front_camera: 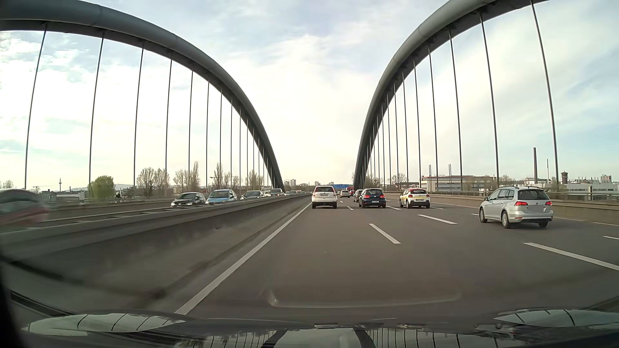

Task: Follow the waypoints while adhering to traffic rules and regulations

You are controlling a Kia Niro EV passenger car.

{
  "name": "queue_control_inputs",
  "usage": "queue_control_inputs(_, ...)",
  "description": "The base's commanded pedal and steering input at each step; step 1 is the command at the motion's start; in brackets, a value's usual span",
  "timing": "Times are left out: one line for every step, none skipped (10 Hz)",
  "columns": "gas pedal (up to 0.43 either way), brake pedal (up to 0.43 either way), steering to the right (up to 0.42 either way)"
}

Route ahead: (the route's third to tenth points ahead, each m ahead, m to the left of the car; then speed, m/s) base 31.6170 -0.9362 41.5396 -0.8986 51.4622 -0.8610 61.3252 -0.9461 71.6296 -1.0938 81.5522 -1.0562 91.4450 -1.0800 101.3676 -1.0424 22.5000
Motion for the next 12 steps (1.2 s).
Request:
queue_control_inputs(0.118, 0.0, -0.005)
queue_control_inputs(0.13, 0.0, -0.005)
queue_control_inputs(0.13, 0.0, -0.004)
queue_control_inputs(0.13, 0.0, -0.003)
queue_control_inputs(0.13, 0.0, -0.003)
queue_control_inputs(0.138, 0.0, -0.003)
queue_control_inputs(0.15, 0.0, -0.003)
queue_control_inputs(0.15, 0.0, -0.003)
queue_control_inputs(0.157, 0.0, -0.003)
queue_control_inputs(0.169, 0.0, -0.003)
queue_control_inputs(0.177, 0.0, -0.003)
queue_control_inputs(0.177, 0.0, -0.003)
